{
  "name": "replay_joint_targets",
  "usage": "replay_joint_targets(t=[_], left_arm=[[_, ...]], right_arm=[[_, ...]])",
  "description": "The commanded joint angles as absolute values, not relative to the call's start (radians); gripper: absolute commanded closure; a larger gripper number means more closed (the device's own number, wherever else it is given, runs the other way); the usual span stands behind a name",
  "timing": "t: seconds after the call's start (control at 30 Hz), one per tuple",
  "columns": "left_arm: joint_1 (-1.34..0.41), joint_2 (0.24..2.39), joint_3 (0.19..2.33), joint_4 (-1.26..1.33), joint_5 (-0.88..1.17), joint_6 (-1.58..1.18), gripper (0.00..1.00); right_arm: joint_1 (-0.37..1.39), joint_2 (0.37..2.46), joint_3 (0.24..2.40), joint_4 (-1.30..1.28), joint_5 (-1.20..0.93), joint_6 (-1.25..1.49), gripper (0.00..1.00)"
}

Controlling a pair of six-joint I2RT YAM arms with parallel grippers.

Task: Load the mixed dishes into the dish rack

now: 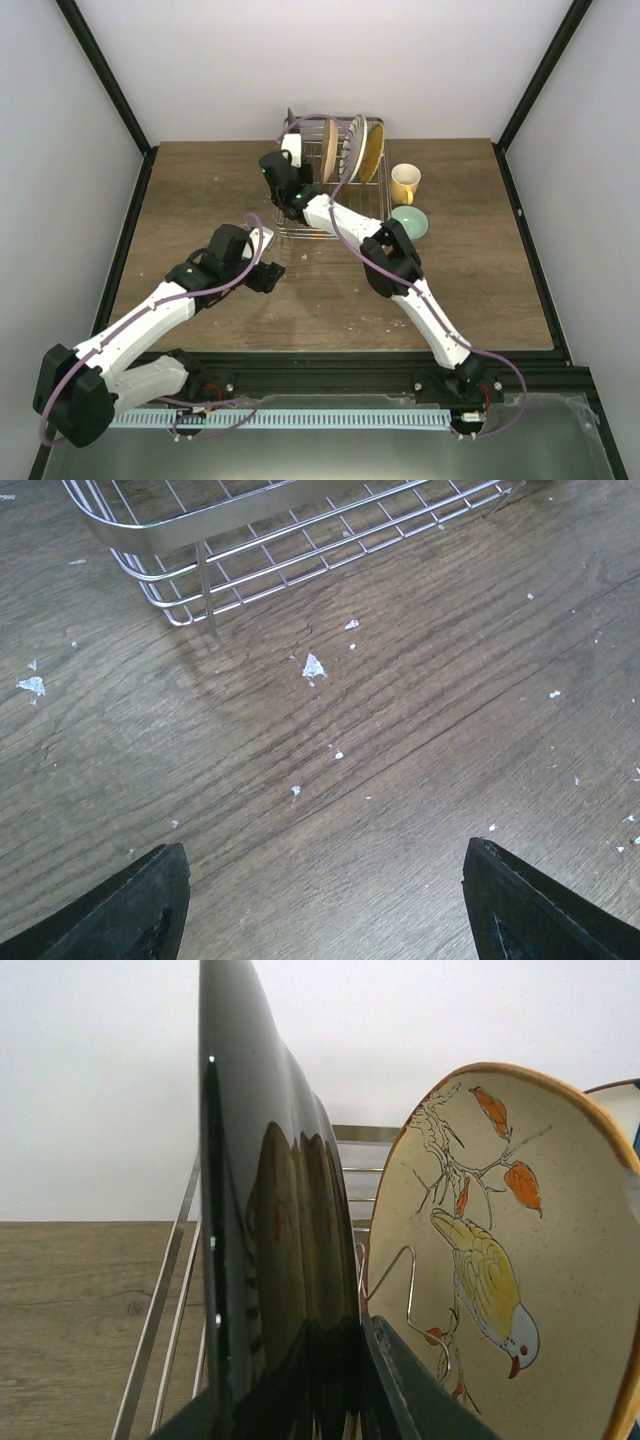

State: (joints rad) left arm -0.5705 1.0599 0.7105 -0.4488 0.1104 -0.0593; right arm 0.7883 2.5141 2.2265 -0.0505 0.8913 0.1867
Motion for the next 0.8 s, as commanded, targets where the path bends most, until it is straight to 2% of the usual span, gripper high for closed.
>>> replay_joint_targets(t=[0.0,0.07,0.2,0.3,0.53,0.77], left_arm=[[-0.575,1.065,0.713,-0.445,0.111,-0.053,0.24],[-0.574,1.067,0.713,-0.445,0.11,-0.052,0.24],[-0.575,1.069,0.715,-0.445,0.106,-0.052,0.24],[-0.575,1.069,0.716,-0.446,0.104,-0.051,0.24],[-0.574,1.075,0.718,-0.446,0.099,-0.048,0.24],[-0.561,1.081,0.731,-0.452,0.089,-0.048,0.24]], right_arm=[[0.786,2.53,2.249,-0.048,0.859,0.265,0.81],[0.789,2.53,2.244,-0.052,0.858,0.264,0.75],[0.794,2.515,2.233,-0.055,0.867,0.253,0.54],[0.8,2.481,2.202,-0.047,0.873,0.243,0.44],[0.815,2.395,2.149,-0.026,0.883,0.192,0.34],[0.866,2.223,2.056,-0.087,0.901,0.14,0.29]])
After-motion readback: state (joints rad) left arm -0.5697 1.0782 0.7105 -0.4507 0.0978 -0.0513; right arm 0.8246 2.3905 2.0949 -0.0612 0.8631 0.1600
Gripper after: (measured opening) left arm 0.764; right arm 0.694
